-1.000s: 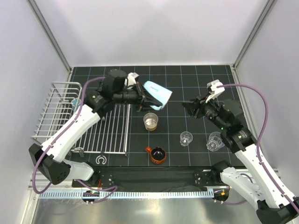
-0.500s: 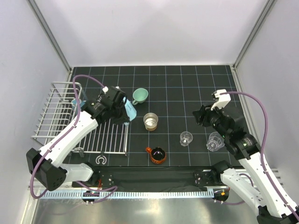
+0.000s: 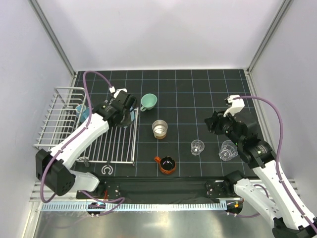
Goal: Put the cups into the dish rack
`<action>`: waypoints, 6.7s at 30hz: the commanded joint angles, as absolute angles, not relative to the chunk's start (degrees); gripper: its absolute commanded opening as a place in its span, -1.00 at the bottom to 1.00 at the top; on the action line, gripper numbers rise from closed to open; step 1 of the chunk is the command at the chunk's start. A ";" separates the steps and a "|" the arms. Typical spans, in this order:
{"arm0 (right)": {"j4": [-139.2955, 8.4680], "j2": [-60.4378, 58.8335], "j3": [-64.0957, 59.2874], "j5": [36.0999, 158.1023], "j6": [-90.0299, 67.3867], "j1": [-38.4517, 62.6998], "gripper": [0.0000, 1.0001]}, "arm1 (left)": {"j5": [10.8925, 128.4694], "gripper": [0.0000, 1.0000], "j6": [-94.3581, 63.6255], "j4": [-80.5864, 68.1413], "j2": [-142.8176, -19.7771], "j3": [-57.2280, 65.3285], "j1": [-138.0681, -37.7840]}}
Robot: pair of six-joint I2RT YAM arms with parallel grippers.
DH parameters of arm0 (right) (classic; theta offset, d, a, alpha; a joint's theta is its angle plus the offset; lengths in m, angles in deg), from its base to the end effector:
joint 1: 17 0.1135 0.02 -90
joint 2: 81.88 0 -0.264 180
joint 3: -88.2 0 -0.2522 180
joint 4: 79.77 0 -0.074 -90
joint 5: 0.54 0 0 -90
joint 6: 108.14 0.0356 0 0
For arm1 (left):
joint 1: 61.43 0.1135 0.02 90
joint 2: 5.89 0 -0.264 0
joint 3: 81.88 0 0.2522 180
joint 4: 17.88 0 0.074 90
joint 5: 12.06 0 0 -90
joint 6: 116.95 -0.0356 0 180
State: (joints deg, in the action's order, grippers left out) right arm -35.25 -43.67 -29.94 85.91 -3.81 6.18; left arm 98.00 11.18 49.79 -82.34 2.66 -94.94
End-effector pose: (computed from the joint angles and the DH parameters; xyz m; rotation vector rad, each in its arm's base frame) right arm 0.1350 0.0554 0.3389 -0.1091 1.9497 0.3752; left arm 0.2254 -0.1346 0.3130 -0.2220 2.5056 -0.0395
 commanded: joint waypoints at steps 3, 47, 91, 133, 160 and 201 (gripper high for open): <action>-33.14 -45.23 -27.77 84.45 -4.33 6.46 0.02 | 101.33 -1.00 7.42 39.84 -84.37 1.68 -91.67; -37.44 -38.20 -27.41 90.95 -1.53 6.46 0.03 | 94.38 -0.97 5.22 30.25 -95.01 -5.98 -77.42; -38.77 -15.28 -16.53 92.89 5.33 6.46 0.11 | 84.62 0.81 14.44 45.71 -69.44 -1.59 -77.51; -43.77 46.87 29.98 81.64 15.43 18.42 0.30 | 80.32 0.75 3.55 63.99 -52.83 7.82 -81.11; -53.16 -0.91 -2.67 99.99 8.21 11.66 -0.92 | 49.05 0.69 23.65 43.36 -63.01 5.80 -81.11; -78.93 -27.65 -16.69 117.68 37.23 4.53 -0.92 | 31.10 0.40 56.81 -25.91 -78.31 2.89 -96.93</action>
State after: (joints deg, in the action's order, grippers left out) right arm -72.34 -26.66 -17.27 117.62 34.90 4.19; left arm 31.83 56.56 -22.05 -77.90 -0.44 -96.10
